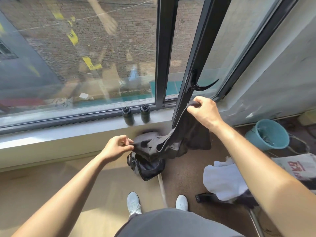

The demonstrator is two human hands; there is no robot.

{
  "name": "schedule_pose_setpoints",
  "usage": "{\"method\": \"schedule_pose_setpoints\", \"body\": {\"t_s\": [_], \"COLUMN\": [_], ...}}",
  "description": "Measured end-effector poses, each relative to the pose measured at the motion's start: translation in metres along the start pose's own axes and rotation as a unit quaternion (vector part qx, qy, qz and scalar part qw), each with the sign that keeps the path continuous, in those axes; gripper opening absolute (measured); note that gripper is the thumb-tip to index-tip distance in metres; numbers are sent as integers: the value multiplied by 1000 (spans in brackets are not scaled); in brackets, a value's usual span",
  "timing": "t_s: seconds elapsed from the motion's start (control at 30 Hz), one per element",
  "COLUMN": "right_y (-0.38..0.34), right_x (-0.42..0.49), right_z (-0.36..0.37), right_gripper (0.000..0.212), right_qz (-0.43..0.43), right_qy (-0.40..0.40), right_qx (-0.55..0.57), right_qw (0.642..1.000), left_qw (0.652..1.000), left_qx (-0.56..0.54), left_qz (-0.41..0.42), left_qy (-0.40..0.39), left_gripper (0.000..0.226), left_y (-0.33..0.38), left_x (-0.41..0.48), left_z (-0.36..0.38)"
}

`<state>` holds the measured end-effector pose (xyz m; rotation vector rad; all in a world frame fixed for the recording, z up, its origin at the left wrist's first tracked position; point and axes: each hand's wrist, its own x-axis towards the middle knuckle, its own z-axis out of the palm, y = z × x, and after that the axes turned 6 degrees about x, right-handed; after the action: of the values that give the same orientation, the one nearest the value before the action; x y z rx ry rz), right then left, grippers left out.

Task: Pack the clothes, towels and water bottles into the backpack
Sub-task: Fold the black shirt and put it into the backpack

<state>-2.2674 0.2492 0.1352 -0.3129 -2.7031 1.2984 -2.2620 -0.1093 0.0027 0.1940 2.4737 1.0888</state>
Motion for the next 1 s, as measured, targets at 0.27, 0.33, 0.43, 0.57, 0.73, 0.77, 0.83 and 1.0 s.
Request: {"method": "schedule_pose_setpoints", "body": {"t_s": [0.27,0.33,0.43,0.57,0.73,0.77,0.83,1.0], "right_y": [35,39,36,22,-13,-20,-32,-49], "right_x": [0,0,-2,-5,-13,-13,-13,-13], "right_z": [6,14,27,37,32,29,25,18], "right_gripper": [13,10,9,22,23,24,25,24], "right_qz": [-34,-35,-34,-47,-126,-139,-164,-184], "right_qy": [-62,-40,-28,-44,-72,-75,-84,-103], "right_qx": [-163,-155,-134,-83,-17,-6,7,5], "right_qw": [984,986,990,994,989,987,983,978], "left_qw": [924,945,973,976,965,966,977,999], "left_qx": [-151,-107,-80,-59,66,75,56,0], "left_qz": [-227,-204,-143,-182,-251,-249,-205,32], "left_qy": [268,234,164,101,24,18,37,32], "left_gripper": [13,21,29,22,18,19,34,81], "left_y": [-54,-64,-67,-66,-72,-71,-62,-8], "left_x": [3,-3,-8,-7,-3,-1,4,15], "left_z": [5,7,8,15,28,31,39,60]}}
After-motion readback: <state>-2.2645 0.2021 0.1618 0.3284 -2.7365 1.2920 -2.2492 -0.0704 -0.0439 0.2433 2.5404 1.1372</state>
